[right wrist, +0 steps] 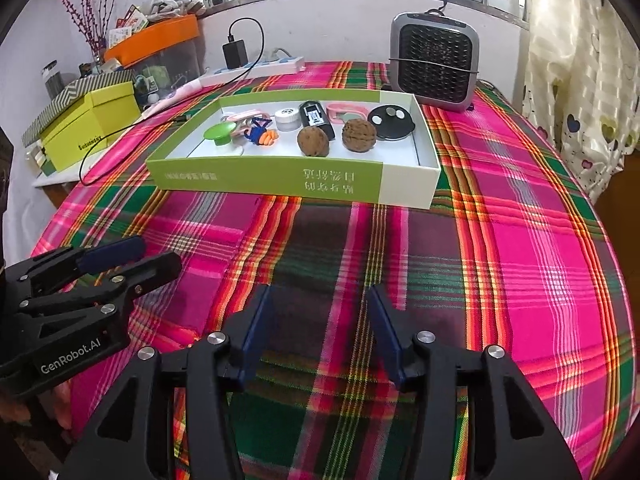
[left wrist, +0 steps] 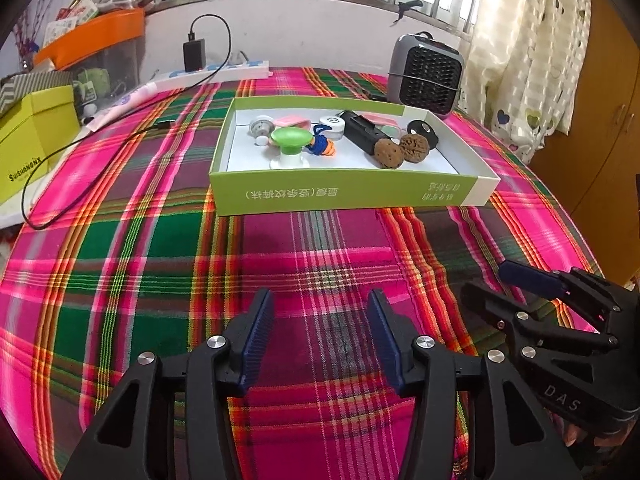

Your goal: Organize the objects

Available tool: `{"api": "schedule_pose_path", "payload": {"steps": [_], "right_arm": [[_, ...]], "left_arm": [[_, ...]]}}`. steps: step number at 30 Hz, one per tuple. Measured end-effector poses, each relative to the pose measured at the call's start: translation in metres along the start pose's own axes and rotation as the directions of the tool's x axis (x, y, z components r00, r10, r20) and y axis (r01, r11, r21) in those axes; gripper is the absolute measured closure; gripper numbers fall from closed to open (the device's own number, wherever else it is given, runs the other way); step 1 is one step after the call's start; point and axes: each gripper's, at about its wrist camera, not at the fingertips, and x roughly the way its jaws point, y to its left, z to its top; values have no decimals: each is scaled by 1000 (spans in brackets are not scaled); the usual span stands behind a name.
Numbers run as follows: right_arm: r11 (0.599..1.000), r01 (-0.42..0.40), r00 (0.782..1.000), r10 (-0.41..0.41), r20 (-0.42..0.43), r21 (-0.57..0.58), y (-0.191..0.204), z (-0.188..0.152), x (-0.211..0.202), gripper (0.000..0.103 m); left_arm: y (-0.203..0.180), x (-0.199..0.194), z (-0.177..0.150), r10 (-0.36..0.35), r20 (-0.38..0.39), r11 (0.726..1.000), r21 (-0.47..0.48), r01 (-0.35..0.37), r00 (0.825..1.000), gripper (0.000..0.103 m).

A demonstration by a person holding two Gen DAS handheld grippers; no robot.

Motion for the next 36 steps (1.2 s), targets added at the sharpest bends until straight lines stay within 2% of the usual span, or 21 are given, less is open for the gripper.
{"api": "schedule_pose_path", "payload": {"steps": [7,14,18,36], "right_arm": [[999,33,999,-33,1,-3,0,-1,0,53],[999,51,999,-51,3,-14,2,-3,0,52],[998,53,999,-53,5,-14,2,-3,-1,52],[998,55,998,-55,4,-16,1,-4,-2,50]], "left_arm": [[-1,-1,-2,13,13,999,-30,-12,1000,54],[-12,0,-6,70,12,997,17,-71,997,47],[-16,1,-7,98,9,994,41,-99,995,47],[-16,1,-7,100,10,994,36,-100,995,46]]}}
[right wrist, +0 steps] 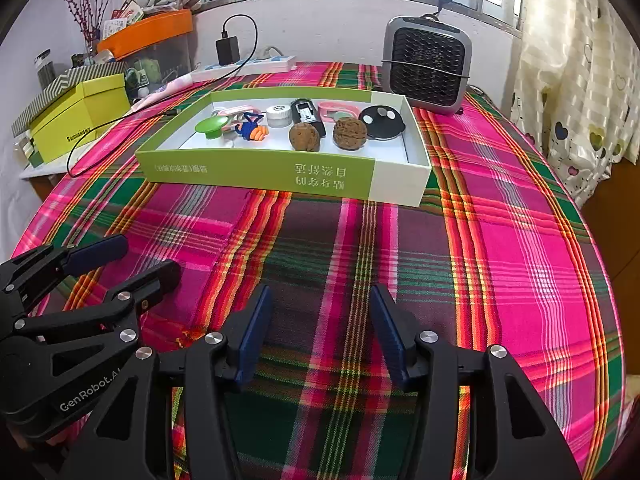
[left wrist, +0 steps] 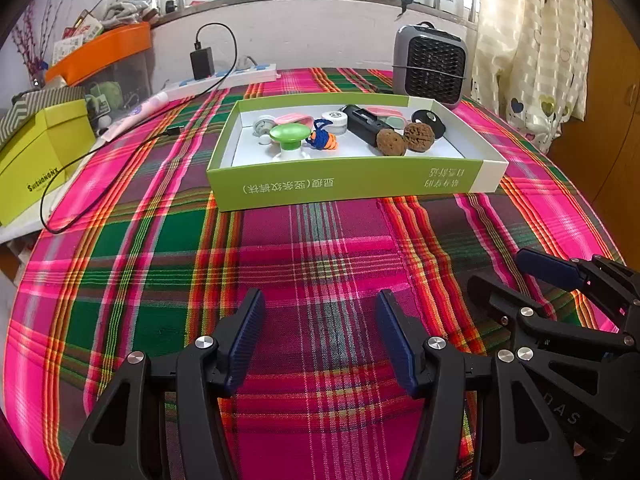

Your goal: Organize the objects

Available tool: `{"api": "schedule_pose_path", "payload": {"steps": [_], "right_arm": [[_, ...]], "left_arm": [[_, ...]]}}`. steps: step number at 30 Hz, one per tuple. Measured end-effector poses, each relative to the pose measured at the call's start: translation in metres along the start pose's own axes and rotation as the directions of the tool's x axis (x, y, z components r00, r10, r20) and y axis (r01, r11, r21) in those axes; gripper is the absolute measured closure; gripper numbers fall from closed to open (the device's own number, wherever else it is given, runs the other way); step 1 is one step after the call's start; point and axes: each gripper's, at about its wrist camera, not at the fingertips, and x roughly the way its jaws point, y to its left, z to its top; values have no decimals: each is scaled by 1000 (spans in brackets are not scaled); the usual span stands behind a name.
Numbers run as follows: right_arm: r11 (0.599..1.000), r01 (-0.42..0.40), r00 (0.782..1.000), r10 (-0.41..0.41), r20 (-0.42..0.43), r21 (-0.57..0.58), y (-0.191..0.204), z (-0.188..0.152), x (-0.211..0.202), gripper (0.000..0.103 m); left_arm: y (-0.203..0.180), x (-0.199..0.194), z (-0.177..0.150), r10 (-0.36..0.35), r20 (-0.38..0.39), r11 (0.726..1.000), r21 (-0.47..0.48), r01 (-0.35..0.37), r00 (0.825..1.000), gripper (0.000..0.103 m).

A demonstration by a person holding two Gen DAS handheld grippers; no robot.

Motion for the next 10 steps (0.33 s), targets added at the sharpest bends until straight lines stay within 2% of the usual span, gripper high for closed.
{"api": "schedule_pose_path", "payload": {"steps": [10], "right_arm": [[1000,0,1000,0,0,1,1,0,0,49]], "left_arm": [[1,0,0,0,0,1000,-1,0,1000,46]]}}
